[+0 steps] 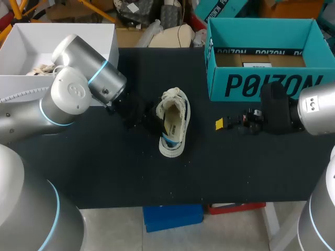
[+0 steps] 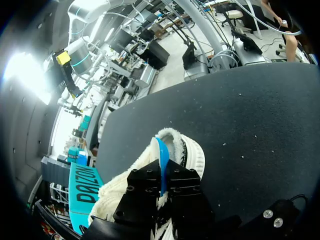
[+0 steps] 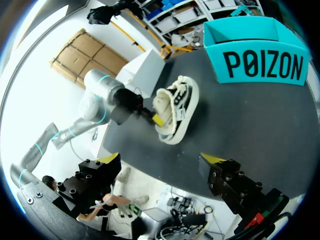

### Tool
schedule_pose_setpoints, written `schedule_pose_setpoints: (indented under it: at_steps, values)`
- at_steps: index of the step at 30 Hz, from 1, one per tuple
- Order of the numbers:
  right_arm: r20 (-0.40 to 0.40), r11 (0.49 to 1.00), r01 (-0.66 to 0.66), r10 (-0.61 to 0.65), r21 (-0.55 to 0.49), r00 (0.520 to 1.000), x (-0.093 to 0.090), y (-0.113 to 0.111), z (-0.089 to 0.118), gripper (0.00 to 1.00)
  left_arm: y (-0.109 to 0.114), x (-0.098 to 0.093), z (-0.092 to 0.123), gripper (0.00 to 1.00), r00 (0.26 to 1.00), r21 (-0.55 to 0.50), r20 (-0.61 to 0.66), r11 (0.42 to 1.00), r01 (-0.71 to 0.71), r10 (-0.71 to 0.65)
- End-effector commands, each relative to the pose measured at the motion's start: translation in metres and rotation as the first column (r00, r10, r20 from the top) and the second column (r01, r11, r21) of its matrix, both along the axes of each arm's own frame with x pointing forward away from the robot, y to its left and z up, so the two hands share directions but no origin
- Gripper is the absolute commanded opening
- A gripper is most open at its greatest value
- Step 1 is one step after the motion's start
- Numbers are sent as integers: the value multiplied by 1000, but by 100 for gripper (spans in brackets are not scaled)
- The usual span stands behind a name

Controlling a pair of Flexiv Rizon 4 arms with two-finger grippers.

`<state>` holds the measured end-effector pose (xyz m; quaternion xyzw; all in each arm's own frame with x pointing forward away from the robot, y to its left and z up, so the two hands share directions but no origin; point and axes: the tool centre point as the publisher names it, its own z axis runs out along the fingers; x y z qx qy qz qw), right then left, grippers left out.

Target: Take the shoe out of the shoebox, open the shoe tongue, remove and reinsert the insole, then place the shoe into the shoebox

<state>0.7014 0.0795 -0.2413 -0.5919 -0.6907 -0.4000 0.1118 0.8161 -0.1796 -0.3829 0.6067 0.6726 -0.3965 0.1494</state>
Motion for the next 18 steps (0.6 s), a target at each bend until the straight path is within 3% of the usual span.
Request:
schedule_pose_setpoints:
  at_steps: [1,8,11,12,13,18]
  values:
    - [-2,1000,0,0,-2,1000,0,0,1,100,-5,1,6,0,999,79,27,997,26,-29]
    - [-2,1000,0,0,-2,1000,0,0,1,100,-5,-2,5,0,995,217,55,974,71,-85]
    - [-2,1000,0,0,-2,1000,0,0,1,100,-1,-5,9,5,994,243,49,967,80,-95]
    - [-2,1000,0,0,-2,1000,0,0,1,100,1,-6,12,27,994,256,42,963,84,-98]
    - [-2,1000,0,0,-2,1000,0,0,1,100,2,-6,15,100,994,260,44,962,87,-102]
    - [-2,1000,0,0,-2,1000,0,0,1,100,11,-9,40,100,989,281,64,954,107,-130]
